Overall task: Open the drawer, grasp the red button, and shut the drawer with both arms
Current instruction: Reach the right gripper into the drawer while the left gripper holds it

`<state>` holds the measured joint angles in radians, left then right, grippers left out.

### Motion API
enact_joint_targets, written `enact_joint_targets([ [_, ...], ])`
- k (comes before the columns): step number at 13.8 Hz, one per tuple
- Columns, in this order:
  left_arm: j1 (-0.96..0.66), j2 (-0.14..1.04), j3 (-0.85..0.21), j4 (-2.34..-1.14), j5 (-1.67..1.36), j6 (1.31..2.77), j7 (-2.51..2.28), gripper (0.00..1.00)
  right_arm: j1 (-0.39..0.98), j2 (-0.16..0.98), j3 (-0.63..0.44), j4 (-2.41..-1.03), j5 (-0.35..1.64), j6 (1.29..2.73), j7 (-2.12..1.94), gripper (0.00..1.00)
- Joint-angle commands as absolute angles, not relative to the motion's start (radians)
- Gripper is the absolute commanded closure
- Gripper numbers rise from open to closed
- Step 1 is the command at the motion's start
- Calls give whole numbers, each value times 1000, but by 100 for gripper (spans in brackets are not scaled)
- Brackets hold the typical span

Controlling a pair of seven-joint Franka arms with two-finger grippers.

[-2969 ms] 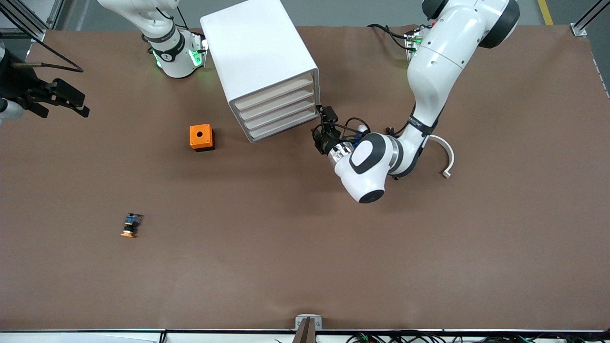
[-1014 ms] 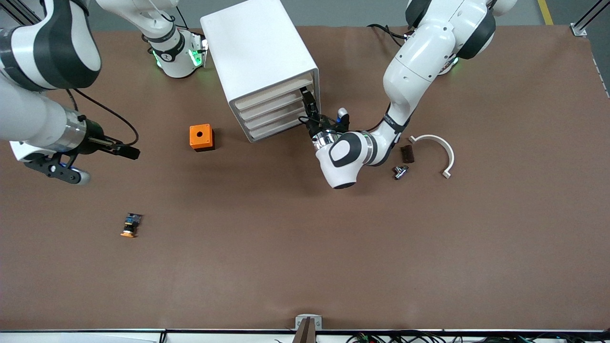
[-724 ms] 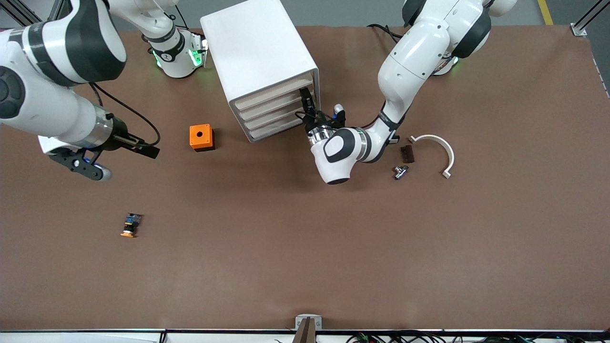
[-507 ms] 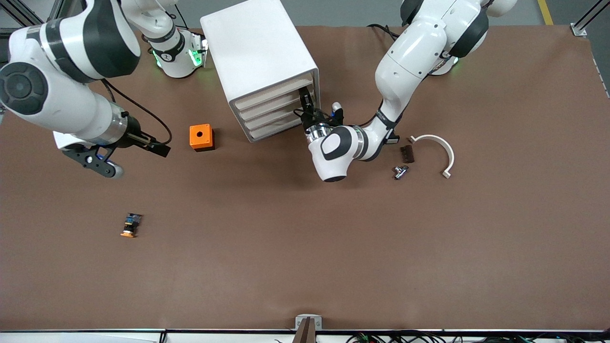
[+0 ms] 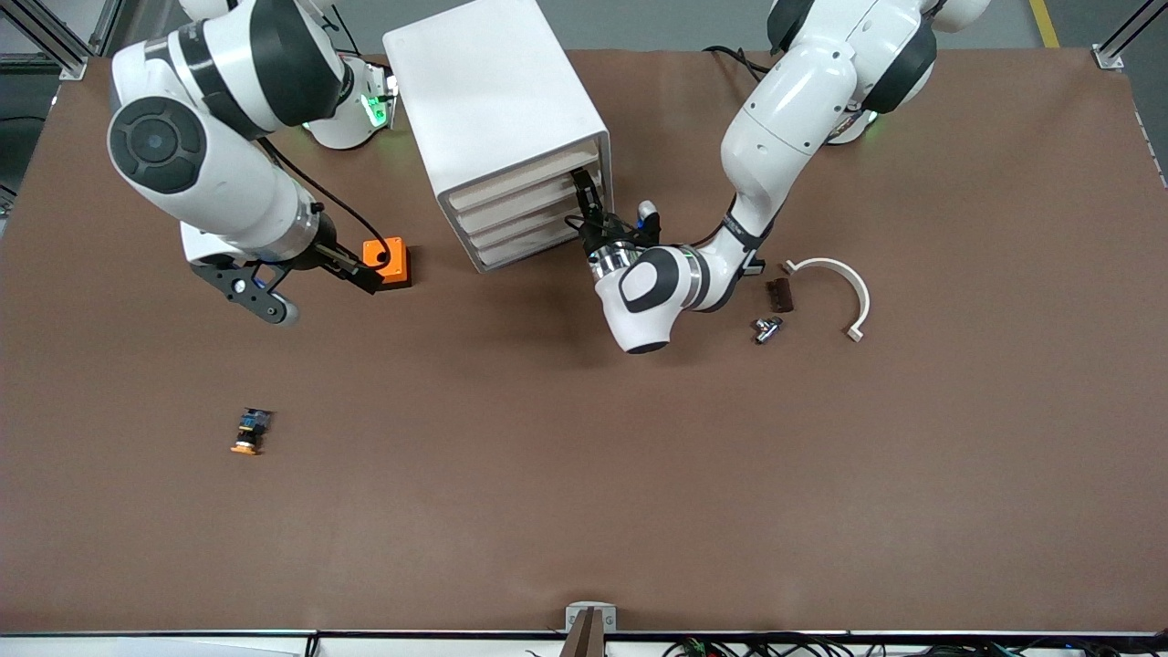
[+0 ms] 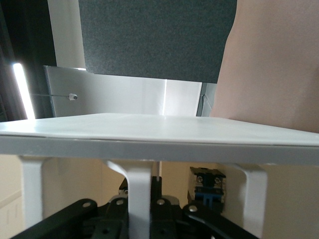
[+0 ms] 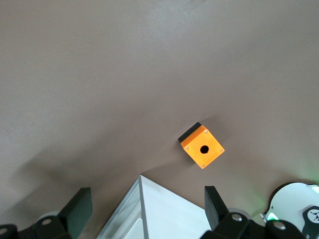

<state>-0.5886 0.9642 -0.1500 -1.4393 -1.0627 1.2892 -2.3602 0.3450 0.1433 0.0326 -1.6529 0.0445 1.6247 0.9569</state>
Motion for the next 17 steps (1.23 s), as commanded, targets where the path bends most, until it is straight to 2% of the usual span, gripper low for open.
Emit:
enact_joint_targets([
  [1, -563, 973, -143, -1422, -1106, 1281, -2388, 94, 376, 135, 26, -1664, 54, 1638, 1017, 0],
  [3, -548, 973, -143, -1422, -1106, 1281, -2408, 94, 412, 140, 26, -1666, 55, 1660, 1083, 0],
  [8, -502, 973, -138, -1417, -1108, 1284, -2410, 94, 527, 158, 28, -1749, 64, 1827, 1282, 0],
  [17, -368, 974, -138, -1388, -1115, 1348, -2396, 90, 733, 262, 25, -1747, 60, 1989, 1623, 0],
])
